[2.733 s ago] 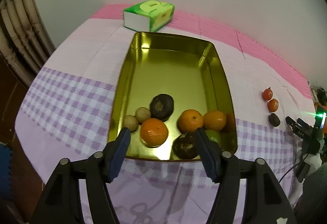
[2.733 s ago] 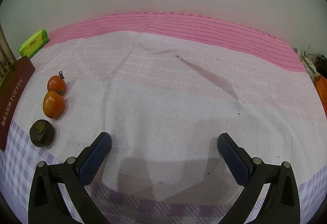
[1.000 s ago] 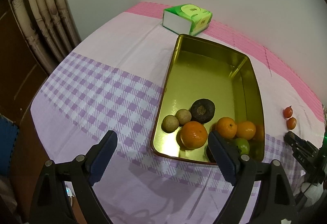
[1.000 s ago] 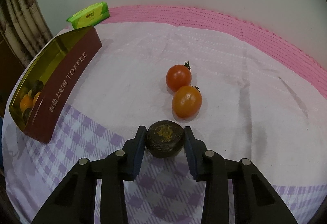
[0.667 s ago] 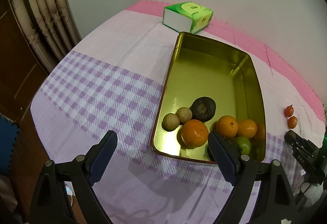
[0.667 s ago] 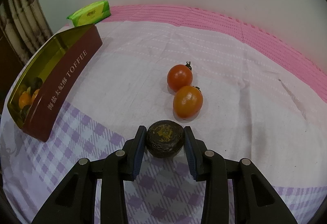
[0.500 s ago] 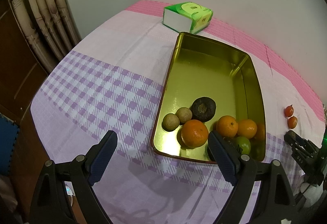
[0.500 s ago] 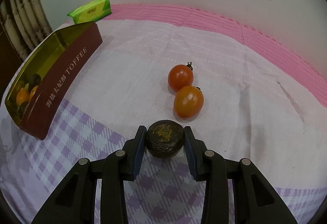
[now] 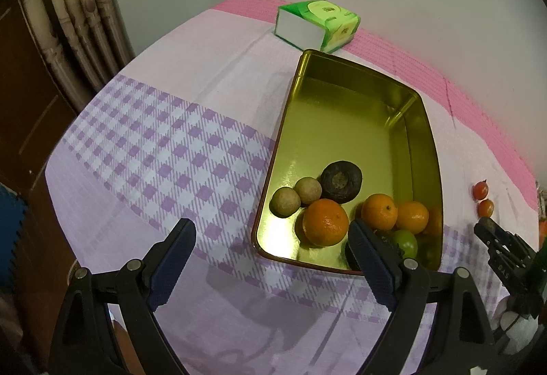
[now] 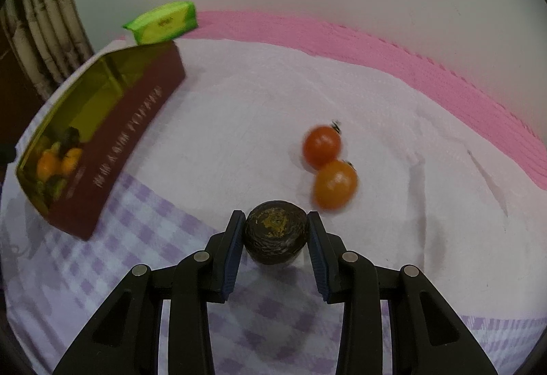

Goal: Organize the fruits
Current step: 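Carry the avocado into the tin tray and open the right gripper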

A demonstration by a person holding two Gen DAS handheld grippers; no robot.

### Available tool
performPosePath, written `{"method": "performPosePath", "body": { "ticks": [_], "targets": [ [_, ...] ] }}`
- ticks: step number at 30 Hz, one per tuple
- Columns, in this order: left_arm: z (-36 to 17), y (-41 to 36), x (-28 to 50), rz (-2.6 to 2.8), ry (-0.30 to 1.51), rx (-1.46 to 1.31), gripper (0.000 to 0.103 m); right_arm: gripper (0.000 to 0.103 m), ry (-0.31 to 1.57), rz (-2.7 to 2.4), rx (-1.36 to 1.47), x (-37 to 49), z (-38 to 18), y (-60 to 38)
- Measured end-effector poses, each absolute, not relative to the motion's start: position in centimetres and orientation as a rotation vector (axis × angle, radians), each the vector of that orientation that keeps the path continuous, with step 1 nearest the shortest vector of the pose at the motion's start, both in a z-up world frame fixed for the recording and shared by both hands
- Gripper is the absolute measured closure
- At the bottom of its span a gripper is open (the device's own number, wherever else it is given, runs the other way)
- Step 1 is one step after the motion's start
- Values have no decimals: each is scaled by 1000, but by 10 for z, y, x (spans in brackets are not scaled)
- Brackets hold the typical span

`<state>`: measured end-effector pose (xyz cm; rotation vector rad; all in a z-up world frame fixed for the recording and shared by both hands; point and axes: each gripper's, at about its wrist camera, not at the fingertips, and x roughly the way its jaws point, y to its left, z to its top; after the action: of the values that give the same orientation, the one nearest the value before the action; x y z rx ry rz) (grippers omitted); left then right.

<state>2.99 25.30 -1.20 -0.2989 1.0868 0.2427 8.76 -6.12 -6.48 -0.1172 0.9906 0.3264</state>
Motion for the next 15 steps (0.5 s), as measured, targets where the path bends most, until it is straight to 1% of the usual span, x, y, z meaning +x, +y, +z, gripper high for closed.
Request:
{"method": "performPosePath", "body": {
  "ticks": [10,15],
  "targets": [
    [-11,270,27,324,1075,-351,12,66,920,507,-126,83,-23,5],
    [-10,279,25,356,1063,-378,10,66,905,595,-142,77,-14,43]
  ]
}}
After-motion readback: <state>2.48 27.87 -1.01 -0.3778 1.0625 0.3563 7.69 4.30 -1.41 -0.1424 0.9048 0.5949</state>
